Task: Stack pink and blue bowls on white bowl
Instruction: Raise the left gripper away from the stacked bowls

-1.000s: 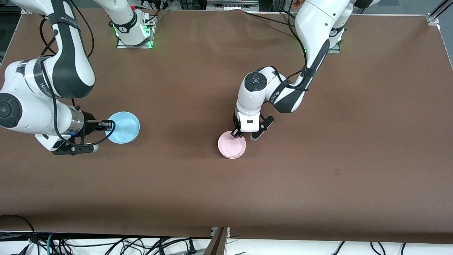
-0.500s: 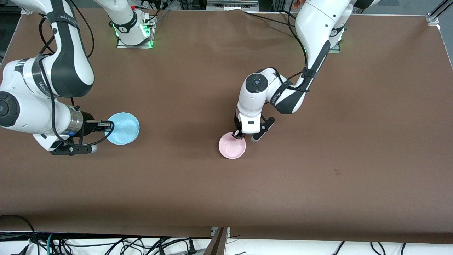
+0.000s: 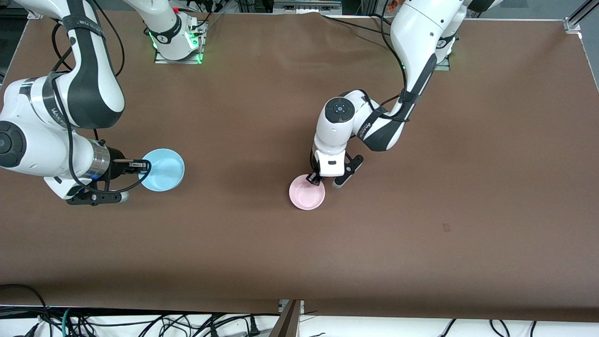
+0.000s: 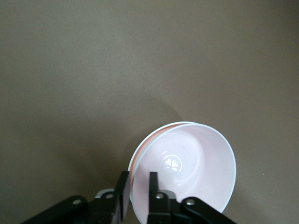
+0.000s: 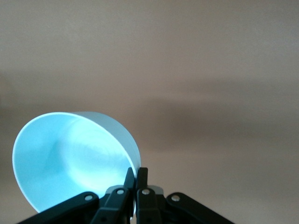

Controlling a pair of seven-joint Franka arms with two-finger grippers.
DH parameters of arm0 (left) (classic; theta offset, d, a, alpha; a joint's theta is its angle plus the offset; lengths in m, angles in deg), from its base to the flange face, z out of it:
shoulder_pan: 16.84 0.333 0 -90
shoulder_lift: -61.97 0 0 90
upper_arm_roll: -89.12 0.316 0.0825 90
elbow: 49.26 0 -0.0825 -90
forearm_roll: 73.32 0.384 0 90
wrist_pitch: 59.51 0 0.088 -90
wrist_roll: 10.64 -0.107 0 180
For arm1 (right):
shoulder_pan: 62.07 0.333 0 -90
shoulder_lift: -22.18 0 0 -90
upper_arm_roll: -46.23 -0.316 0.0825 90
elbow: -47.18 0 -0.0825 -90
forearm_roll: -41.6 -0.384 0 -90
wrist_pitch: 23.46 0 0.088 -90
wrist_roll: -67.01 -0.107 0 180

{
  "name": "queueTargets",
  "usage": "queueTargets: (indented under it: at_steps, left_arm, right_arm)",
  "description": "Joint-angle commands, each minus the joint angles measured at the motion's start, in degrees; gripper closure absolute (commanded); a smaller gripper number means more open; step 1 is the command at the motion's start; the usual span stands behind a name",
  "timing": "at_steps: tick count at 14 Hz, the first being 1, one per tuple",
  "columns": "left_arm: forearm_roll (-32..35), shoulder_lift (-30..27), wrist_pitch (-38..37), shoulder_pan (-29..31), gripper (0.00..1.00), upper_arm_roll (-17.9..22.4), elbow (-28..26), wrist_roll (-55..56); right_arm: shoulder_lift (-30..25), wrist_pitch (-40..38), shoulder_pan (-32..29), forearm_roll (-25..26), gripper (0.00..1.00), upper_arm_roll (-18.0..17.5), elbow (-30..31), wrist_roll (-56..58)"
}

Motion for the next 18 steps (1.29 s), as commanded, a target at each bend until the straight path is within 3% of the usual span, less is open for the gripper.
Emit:
queueTargets:
  at_steps: [1,13,18]
  left_arm:
    - [1.95,-0.29,-0.21,0.32,0.98,0.3,1.15,0.75]
    - [3.98,1.91,0.05,-0.12,1.0,1.0,1.07,1.28]
    - [3.89,-1.07,-3.53,3.3,1.0,1.44,3.61,-1.26]
  right_arm:
    - [-0.07,-0.24,0.08,-0.78,1.0,-0.1,-0.73,-0.72]
    - [-0.07,-0.24,0.08,-0.78,1.0,-0.1,-0.73,-0.63]
    - [-0.07,-0.24,0.08,-0.78,1.0,-0.1,-0.73,-0.54]
